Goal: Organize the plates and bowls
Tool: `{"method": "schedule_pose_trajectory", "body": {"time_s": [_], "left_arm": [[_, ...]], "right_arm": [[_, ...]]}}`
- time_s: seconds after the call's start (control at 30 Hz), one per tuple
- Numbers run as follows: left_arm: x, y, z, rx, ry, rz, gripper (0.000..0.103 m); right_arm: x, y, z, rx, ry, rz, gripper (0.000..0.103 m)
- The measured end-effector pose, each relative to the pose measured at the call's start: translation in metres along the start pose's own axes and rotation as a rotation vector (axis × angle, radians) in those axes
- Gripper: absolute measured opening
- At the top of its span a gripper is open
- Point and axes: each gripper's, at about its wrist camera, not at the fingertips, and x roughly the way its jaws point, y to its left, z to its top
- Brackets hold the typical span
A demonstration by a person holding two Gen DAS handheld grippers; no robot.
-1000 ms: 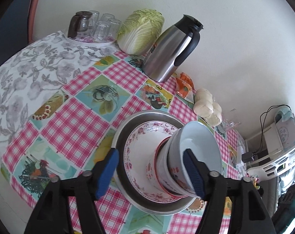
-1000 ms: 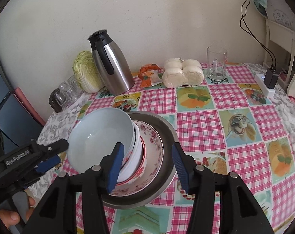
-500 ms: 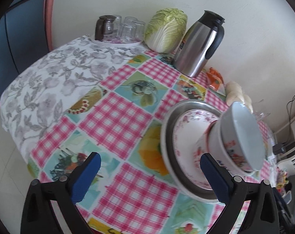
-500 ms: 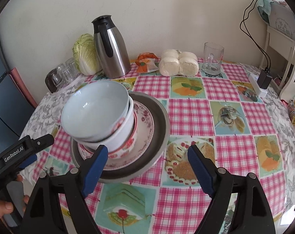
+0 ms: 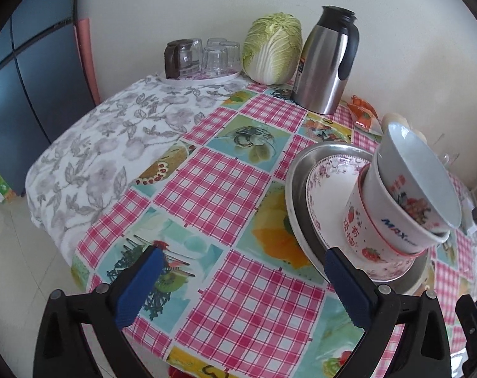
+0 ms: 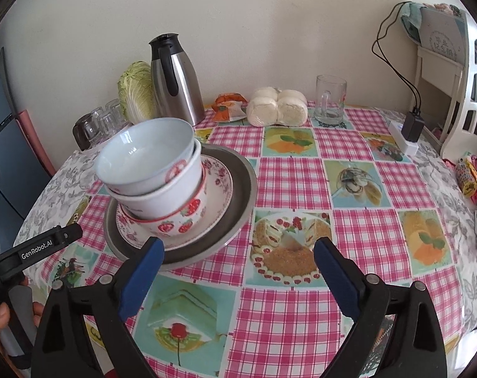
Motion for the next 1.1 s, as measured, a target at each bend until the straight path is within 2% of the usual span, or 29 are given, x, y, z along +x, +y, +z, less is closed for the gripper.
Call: {"method": "schedule_pose_trajectory", "body": {"time_s": [0.27,0.8,1.1], "left_arm": [[0.001,-0.016,-0.014,0.058,0.003,-0.029,0.103],[0.021,-0.030,-0.027,0.149,0.062,0.034,0.103],[0.018,-0.034,-0.026,0.185,0.053,0.072,0.103]], "right_arm": [[0.010,-0.015,-0.022,0.008,0.009,-0.033,0.096],[0.024,-0.017,-0.033,-0.004,0.061,-0.051,0.096],[0.026,-0.010,-0.032,-0.030,0.075,-0.054,0.096]]}}
